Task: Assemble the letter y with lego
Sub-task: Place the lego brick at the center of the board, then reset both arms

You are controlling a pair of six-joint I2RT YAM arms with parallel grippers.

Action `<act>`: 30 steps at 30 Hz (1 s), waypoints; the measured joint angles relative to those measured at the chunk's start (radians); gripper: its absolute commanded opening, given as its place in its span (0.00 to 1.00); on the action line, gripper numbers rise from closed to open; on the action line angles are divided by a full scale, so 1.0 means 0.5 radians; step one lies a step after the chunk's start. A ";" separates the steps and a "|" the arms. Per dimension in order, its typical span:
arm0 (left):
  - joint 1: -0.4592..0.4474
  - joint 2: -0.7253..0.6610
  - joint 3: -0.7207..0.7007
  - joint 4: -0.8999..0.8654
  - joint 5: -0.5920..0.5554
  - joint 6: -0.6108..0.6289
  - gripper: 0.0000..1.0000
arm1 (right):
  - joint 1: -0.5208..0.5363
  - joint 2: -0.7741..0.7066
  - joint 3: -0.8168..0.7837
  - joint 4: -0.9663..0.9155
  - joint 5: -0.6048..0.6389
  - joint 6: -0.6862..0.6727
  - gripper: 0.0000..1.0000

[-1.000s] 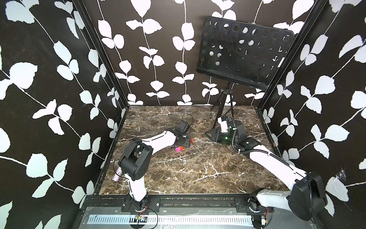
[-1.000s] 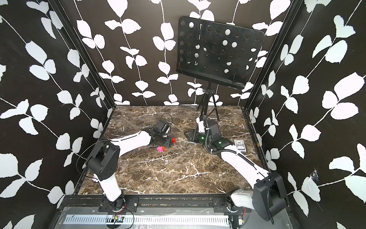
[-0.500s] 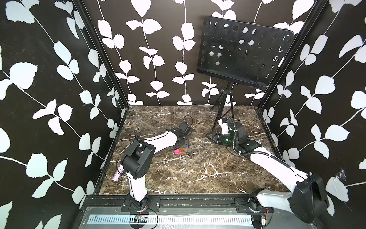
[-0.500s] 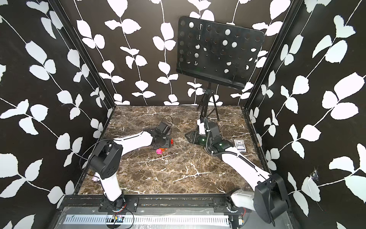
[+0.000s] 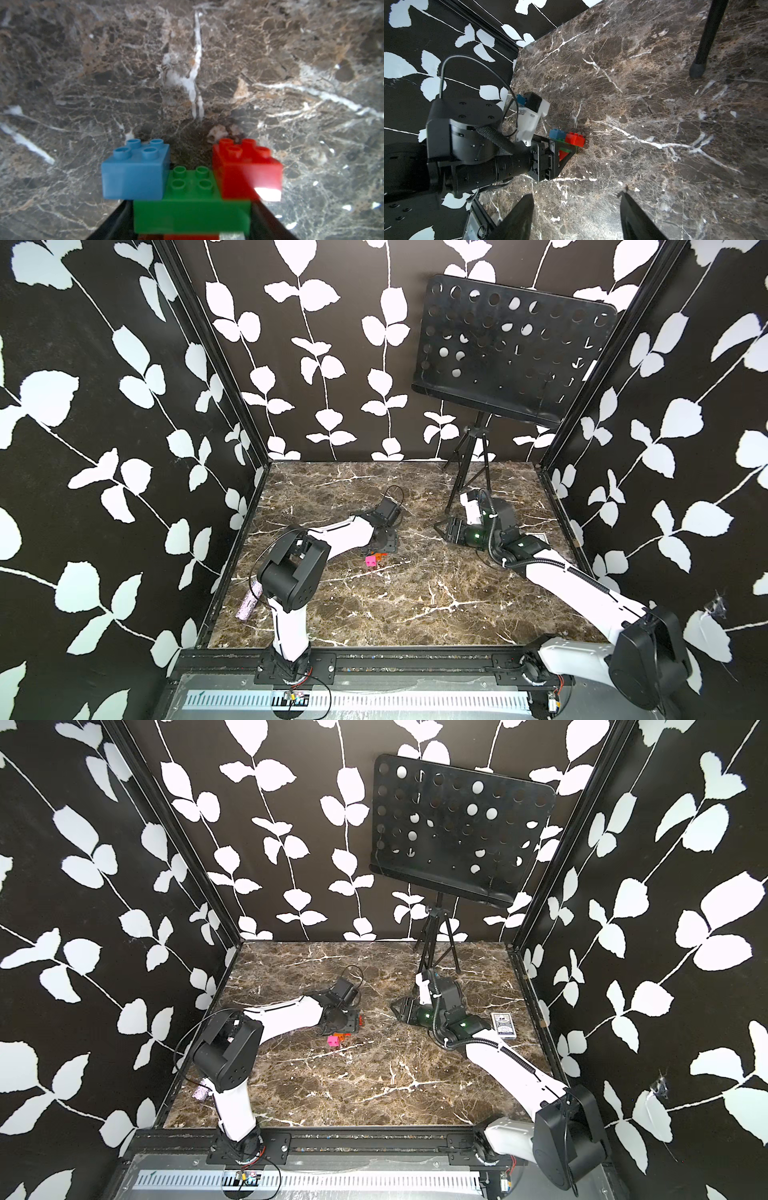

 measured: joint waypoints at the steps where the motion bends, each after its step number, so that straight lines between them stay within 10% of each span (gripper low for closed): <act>1: 0.000 0.000 -0.001 0.000 -0.002 0.002 0.80 | -0.002 0.000 0.002 -0.018 0.008 -0.010 0.66; 6: 0.000 -0.046 -0.026 0.001 -0.010 0.042 0.96 | -0.079 0.000 0.007 -0.097 0.047 -0.078 0.71; 8: 0.001 -0.090 -0.031 0.001 -0.015 0.074 0.99 | -0.138 0.000 0.007 -0.114 0.070 -0.120 0.99; 14: 0.127 -0.365 -0.074 0.045 -0.006 0.285 0.99 | -0.419 -0.031 0.006 -0.188 0.240 -0.323 0.99; 19: 0.584 -0.657 -0.219 0.269 -0.032 0.584 0.99 | -0.671 -0.108 -0.094 -0.117 0.525 -0.578 0.99; 24: 0.967 -0.861 -0.601 0.684 -0.149 0.895 0.99 | -0.757 -0.135 -0.321 0.064 0.871 -0.869 0.99; 30: 1.027 -0.789 -1.215 1.437 -0.227 1.244 0.99 | -0.803 0.005 -0.598 0.507 1.109 -1.159 0.99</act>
